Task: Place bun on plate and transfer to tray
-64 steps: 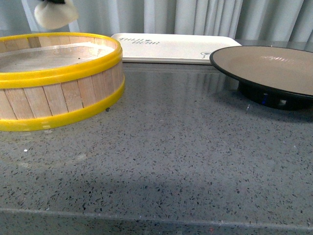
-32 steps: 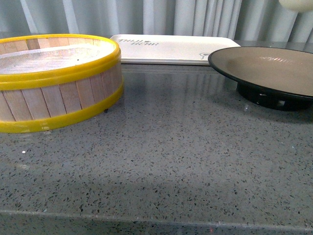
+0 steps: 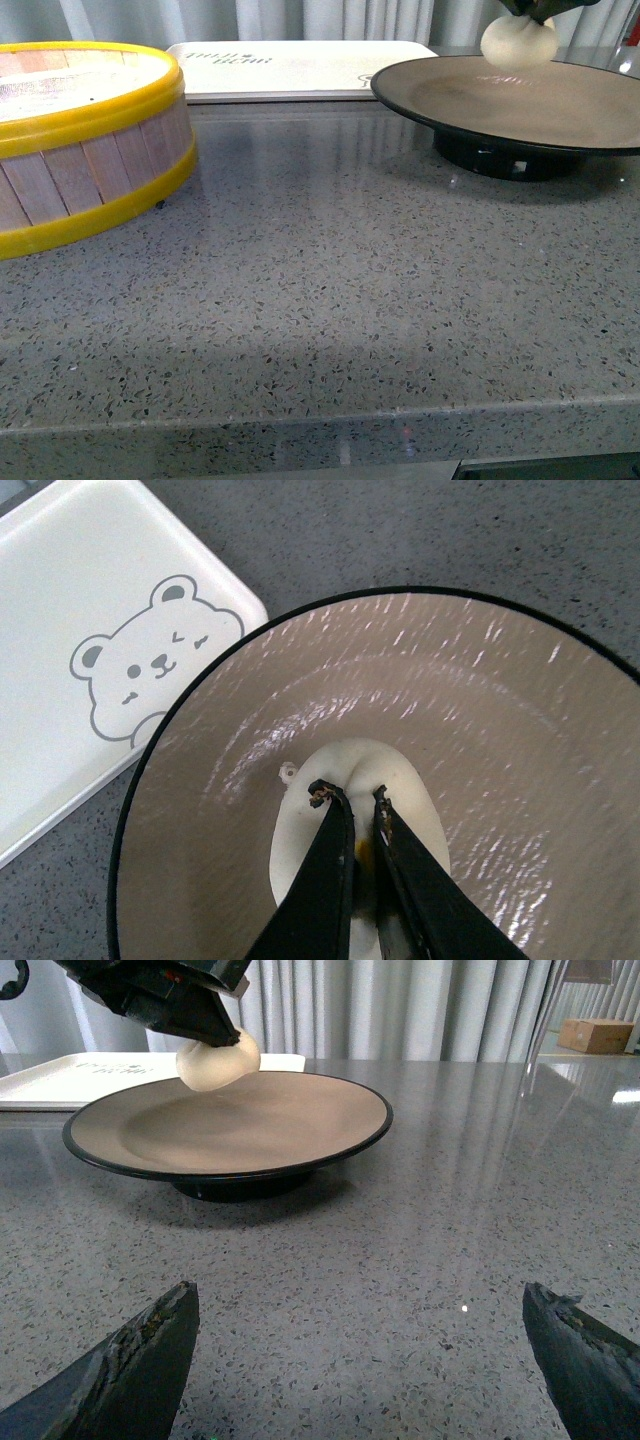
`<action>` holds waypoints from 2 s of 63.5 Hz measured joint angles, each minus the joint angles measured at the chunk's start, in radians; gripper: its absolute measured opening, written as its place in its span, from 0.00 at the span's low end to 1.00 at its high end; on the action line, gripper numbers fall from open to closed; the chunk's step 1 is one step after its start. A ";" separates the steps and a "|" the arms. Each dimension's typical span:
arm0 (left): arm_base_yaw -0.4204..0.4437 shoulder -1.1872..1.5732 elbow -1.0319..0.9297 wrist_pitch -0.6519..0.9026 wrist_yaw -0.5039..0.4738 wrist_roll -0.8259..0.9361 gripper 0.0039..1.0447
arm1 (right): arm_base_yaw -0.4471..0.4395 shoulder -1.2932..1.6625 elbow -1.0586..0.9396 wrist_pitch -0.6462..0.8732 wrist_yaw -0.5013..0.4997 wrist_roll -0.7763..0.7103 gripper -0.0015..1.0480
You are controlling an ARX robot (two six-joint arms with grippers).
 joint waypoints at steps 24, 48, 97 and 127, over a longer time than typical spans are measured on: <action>0.002 0.021 -0.028 -0.026 0.005 0.017 0.03 | 0.000 0.000 0.000 0.000 0.000 0.000 0.92; -0.001 0.029 -0.026 -0.051 0.047 -0.017 0.46 | 0.000 0.000 0.000 0.000 0.000 0.000 0.92; 0.127 -0.529 -0.604 0.371 0.096 -0.066 0.94 | 0.000 0.000 0.000 0.000 0.000 0.000 0.92; 0.953 -1.366 -1.637 0.690 0.403 -0.046 0.82 | 0.000 0.000 0.000 0.000 0.000 0.000 0.92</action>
